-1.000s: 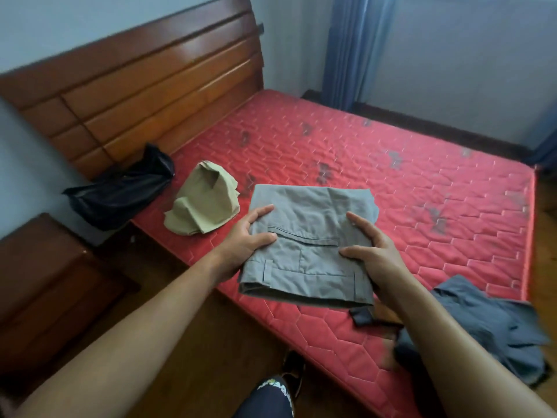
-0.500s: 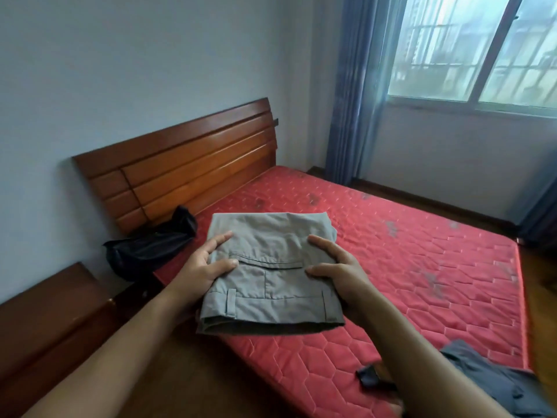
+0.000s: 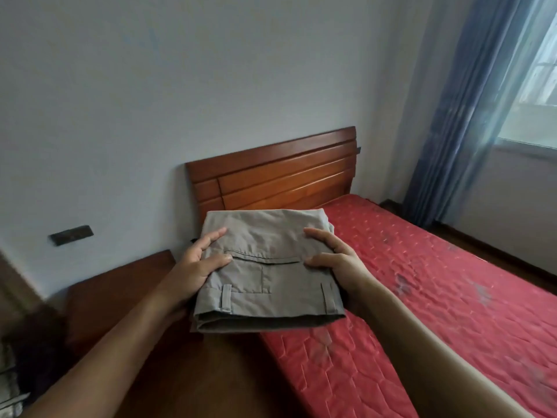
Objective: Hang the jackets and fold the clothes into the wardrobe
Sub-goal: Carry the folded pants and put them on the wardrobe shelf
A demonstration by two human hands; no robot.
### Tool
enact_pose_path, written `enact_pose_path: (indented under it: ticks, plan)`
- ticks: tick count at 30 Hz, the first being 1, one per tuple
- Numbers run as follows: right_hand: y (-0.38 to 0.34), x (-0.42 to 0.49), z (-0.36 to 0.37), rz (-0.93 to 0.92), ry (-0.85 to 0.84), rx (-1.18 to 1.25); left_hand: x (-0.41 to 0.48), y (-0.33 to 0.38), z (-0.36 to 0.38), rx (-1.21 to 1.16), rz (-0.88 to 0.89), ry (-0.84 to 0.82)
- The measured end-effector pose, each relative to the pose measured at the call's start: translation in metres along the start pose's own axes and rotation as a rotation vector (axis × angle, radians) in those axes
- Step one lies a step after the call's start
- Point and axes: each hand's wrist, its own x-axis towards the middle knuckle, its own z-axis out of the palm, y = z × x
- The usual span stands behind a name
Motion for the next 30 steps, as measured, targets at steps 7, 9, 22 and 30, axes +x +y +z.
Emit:
enact_pose_path:
  ticks: [7, 9, 22, 30]
  plan:
    - [0.006, 0.099, 0.113, 0.043, -0.201, -0.073, 0.015, 0.01, -0.122, 0.061, 0.013, 0.239]
    - [0.011, 0.127, 0.146, 0.06, -0.251, -0.061, 0.02, 0.013, -0.156, 0.08, 0.024, 0.308]
    - [0.05, 0.252, 0.314, 0.167, -0.608, -0.085, 0.008, 0.017, -0.297, 0.101, -0.076, 0.668]
    - [0.059, 0.317, 0.378, 0.303, -0.855, -0.037, 0.013, 0.019, -0.322, 0.029, -0.065, 0.948]
